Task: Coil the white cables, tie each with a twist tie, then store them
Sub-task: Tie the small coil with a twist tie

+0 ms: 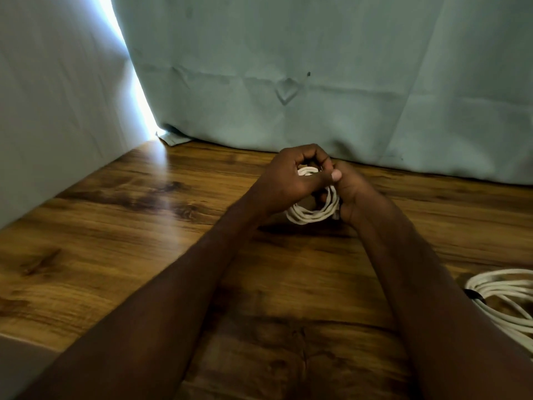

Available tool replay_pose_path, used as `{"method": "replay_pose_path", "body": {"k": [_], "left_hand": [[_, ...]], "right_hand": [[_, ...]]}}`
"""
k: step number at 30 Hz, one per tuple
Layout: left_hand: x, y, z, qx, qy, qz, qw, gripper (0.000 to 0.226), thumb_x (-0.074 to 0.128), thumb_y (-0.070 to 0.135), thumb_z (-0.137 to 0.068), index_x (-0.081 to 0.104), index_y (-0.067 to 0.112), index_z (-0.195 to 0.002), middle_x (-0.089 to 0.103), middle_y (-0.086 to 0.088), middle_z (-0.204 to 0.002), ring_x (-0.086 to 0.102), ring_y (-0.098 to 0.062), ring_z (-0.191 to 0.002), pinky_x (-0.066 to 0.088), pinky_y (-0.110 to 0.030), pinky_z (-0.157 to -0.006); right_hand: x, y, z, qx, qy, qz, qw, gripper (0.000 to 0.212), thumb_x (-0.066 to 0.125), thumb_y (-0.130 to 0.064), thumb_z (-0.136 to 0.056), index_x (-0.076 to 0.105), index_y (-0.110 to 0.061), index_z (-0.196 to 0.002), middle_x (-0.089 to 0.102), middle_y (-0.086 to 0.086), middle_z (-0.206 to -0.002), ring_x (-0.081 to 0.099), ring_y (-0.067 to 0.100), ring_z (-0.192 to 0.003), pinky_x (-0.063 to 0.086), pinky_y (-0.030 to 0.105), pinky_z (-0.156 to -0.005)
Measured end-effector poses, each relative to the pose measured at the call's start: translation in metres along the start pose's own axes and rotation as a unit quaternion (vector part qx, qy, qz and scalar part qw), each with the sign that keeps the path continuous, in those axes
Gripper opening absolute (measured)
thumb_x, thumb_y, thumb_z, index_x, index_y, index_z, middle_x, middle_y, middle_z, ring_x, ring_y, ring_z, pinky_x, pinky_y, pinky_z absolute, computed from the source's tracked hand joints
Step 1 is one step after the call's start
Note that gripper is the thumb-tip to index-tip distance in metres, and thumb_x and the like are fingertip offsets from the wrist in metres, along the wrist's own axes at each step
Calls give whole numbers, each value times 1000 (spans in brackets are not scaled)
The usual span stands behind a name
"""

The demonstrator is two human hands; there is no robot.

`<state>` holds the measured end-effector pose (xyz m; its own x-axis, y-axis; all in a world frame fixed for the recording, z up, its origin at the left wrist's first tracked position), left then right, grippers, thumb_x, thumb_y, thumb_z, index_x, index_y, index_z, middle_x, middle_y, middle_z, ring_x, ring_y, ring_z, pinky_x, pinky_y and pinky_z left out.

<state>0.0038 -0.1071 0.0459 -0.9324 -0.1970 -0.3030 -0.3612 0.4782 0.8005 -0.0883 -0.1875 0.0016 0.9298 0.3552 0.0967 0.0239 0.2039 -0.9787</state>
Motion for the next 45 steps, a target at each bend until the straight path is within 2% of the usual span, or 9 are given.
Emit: {"method": "replay_pose_path", "body": {"k": [3, 11, 15, 20, 29, 32, 36, 41, 45], "left_hand": [[8, 1, -1, 45, -49, -88, 994, 23, 71, 6, -91, 64, 5, -112, 75, -4, -94, 73, -17, -89, 57, -35, -84], [4, 9, -2, 146, 52, -240, 958, 15, 70, 3, -86, 67, 7, -100, 63, 0, -99, 60, -12, -85, 47, -26, -75], [2, -1, -3, 81, 48, -151, 984, 17, 75, 3, -82, 72, 10, -97, 75, 5, -88, 69, -7, -77, 56, -34, -70], [6, -12, -8, -15, -5, 26, 1000, 24, 78, -4, -83, 69, -2, -105, 75, -13, -89, 69, -13, -66, 57, -29, -64], [12, -24, -4, -166, -18, 263, 950, 19, 54, 5, -103, 62, -8, -114, 63, -7, -74, 57, -3, -52, 43, -15, -48], [8, -30, -8, -198, 37, 309, 929, 14, 48, 3, -103, 61, 0, -98, 54, -11, -66, 42, -5, -37, 32, -17, -42], [-17, -47, -10, -216, 106, 248, 939, 18, 47, 2, -103, 61, 0, -92, 46, -10, -66, 37, -4, -38, 29, -15, -40], [-37, -48, -4, -220, 132, 198, 946, 32, 42, -9, -93, 59, 6, -70, 42, -6, -61, 36, -5, -40, 28, -17, -42], [-40, -51, 0, -244, 145, 188, 940, 25, 46, -3, -94, 61, 9, -77, 48, -7, -64, 44, -10, -44, 36, -26, -49]], "right_hand": [[-11, -6, -2, 9, 57, -5, 998, 41, 29, -7, -98, 51, -5, -63, 47, 11, -50, 48, 22, -41, 36, 14, -41], [-21, -7, -3, -28, 111, -2, 993, 30, 41, -5, -94, 56, -13, -69, 47, 1, -47, 41, 9, -27, 29, 13, -33], [-23, -6, 1, -70, 94, 26, 993, 27, 44, -13, -104, 50, -19, -78, 53, -6, -58, 46, 1, -34, 39, 16, -41], [-32, -17, 2, -143, 181, 72, 970, 15, 57, -19, -89, 64, -13, -76, 67, 6, -76, 66, 28, -74, 55, 42, -72], [-28, -41, 20, -297, 251, 146, 910, 12, 67, -33, -99, 66, -21, -98, 66, -14, -90, 61, 5, -86, 41, 19, -70], [-21, -49, 33, -371, 240, 211, 872, 12, 70, -25, -95, 64, -23, -105, 65, -6, -80, 61, 6, -72, 46, 28, -65], [9, -55, 43, -470, 138, 343, 802, 31, 68, -5, -85, 66, -28, -104, 59, -5, -102, 62, 13, -91, 52, 33, -73], [38, -48, 45, -501, 30, 419, 756, 20, 73, -12, -84, 69, -27, -98, 63, -9, -104, 58, 15, -98, 46, 32, -81], [40, -45, 45, -506, 53, 435, 743, 16, 77, -15, -83, 72, -25, -95, 66, -9, -98, 58, 16, -92, 44, 33, -76]]}}
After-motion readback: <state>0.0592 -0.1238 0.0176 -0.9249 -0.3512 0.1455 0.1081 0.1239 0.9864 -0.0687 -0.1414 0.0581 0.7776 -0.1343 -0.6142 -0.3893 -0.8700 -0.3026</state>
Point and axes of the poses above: each hand's wrist, its own z-axis away from the middle knuckle, its own x-axis out of the palm, y = z × x, the point moved 7 cm from there along -z, towards the middle knuckle
